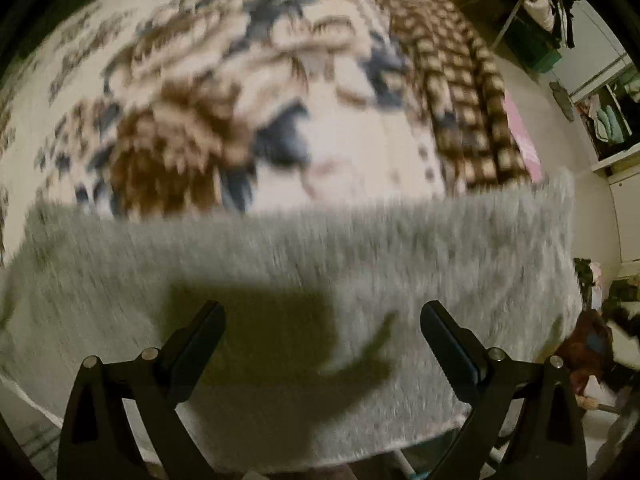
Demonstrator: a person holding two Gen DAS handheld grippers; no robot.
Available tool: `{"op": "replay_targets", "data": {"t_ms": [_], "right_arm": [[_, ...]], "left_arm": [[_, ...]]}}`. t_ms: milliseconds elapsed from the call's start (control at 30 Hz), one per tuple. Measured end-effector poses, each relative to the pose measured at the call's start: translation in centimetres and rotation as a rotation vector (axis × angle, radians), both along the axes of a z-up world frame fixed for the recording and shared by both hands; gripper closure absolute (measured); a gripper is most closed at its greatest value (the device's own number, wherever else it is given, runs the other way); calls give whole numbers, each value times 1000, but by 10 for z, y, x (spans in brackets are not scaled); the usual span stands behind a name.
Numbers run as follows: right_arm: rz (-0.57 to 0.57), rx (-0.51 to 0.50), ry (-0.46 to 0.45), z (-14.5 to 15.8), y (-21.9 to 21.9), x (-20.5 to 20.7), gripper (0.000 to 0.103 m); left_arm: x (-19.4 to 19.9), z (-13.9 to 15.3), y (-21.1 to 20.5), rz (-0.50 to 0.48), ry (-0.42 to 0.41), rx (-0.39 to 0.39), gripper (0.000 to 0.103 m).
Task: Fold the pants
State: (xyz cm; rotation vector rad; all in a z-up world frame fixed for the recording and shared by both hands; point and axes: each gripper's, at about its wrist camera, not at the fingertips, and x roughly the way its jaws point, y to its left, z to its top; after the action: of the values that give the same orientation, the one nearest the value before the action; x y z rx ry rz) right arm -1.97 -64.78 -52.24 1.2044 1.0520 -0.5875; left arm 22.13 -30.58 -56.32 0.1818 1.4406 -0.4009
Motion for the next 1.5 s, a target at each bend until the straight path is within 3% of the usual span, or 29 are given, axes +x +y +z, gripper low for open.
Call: {"op": "replay_targets", "data": {"t_ms": [100, 233, 267, 333, 433, 533, 600, 633, 667, 867, 933, 1000, 1133, 1300, 1333, 1433, 1500], "right_arm": [[-84, 94, -32, -35, 0, -35, 39], [-153, 113, -123, -66, -9, -40, 42], [-146, 105, -147, -70, -10, -34, 56], [-117, 30, -111, -66, -14, -22, 97], [-108, -100, -83, -48, -21, -15, 97], [-122, -5, -141, -52, -32, -23, 94], [-84, 44, -129, -54, -27, -29, 64], [-77, 40, -142, -52, -21, -35, 41], [-67, 55, -168, -53, -13, -41, 39], [-40, 202, -177, -103, 23, -39, 39], [-43, 247, -242, -122, 28, -28, 39], [-44, 224, -294, -126, 30, -19, 39], [-81, 210, -525, -118, 26, -10, 39], [-45, 218, -479, -134, 22, 9, 39], [-50, 212, -491, -132, 21, 10, 40], [-36, 171, -570, -118, 23, 10, 70], [-12, 153, -554, -118, 25, 15, 70]], "left_arm": [[-16, -25, -2, -8, 80, 20, 3], [-25, -43, -10, -30, 101, 52, 3], [-25, -44, -12, -36, 98, 55, 3], [-25, -43, -18, -57, 87, 62, 3], [-22, -41, -25, -62, 85, 60, 3], [-20, -43, -26, -59, 92, 61, 3], [-18, -49, -27, -48, 112, 51, 3], [-16, -52, -25, -43, 121, 45, 3], [-14, -59, -24, -36, 136, 33, 3], [-3, -88, -24, -54, 178, 30, 0], [-3, -91, -27, -60, 177, 46, 0], [-3, -94, -34, -82, 174, 83, 0], [0, -97, -44, -72, 170, 130, 0], [11, -94, -47, -32, 213, 128, 0], [12, -91, -45, -23, 214, 112, 0], [17, -75, -35, 15, 216, 34, 0], [20, -70, -29, 29, 218, 20, 0]]}}
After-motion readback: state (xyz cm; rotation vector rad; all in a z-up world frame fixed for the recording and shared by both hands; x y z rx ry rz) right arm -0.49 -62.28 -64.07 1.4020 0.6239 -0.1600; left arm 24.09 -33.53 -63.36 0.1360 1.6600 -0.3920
